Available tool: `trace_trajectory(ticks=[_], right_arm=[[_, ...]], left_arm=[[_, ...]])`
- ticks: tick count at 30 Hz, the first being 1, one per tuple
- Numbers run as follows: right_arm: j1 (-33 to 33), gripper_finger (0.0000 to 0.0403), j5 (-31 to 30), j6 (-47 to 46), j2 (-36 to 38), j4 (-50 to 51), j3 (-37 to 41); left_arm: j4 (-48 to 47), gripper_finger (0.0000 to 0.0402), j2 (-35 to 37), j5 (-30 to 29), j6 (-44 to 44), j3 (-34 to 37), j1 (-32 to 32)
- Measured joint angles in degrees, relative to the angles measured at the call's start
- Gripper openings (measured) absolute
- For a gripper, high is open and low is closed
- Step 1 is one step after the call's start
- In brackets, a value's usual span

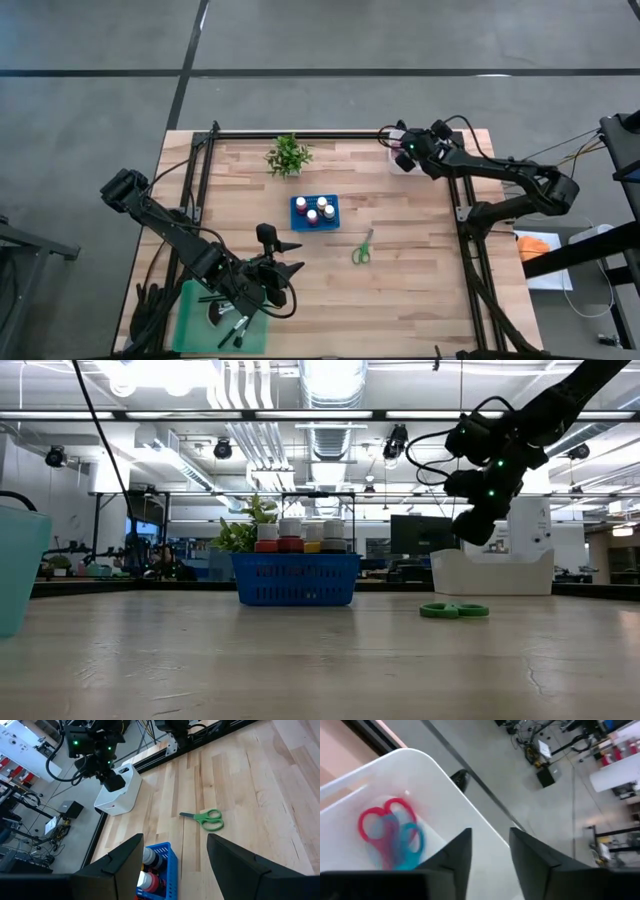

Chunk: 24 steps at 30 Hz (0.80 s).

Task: Pick & Place Paint Supplies
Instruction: Put the green scissor into the white bin

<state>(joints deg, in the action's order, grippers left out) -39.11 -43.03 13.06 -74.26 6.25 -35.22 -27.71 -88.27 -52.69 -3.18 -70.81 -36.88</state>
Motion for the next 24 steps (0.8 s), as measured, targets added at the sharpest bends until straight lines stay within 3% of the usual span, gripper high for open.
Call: trace_trajectory(ticks=[7,9,14,17,24], right_arm=[[3.17,0.0169,1.77,-3.28,2.94,6.31,0.00],[5.48,0.0169,9.88,-5.69,4.76,9.16,0.00],[13.05,0.0170,41.73,-7.15,8.70,12.84,0.43],[20.11,0.0170,53.38,-7.13,10.11,12.87,1.64],[38.57,0.0170,54.47,-5.58,8.33,7.12,4.27]], left_arm=[[-0.01,0.0227,0.00,0.00,0.04,0.00,0.00],[-0.01,0.0227,0.00,-0.02,0.29,0.00,0.00],[-0.01,0.0227,0.00,-0.01,0.41,0.00,0.00],[-0.01,0.0227,0.00,0.46,0.20,0.00,0.00],[-0.01,0.0227,0.00,1.31,0.17,0.00,0.00]])
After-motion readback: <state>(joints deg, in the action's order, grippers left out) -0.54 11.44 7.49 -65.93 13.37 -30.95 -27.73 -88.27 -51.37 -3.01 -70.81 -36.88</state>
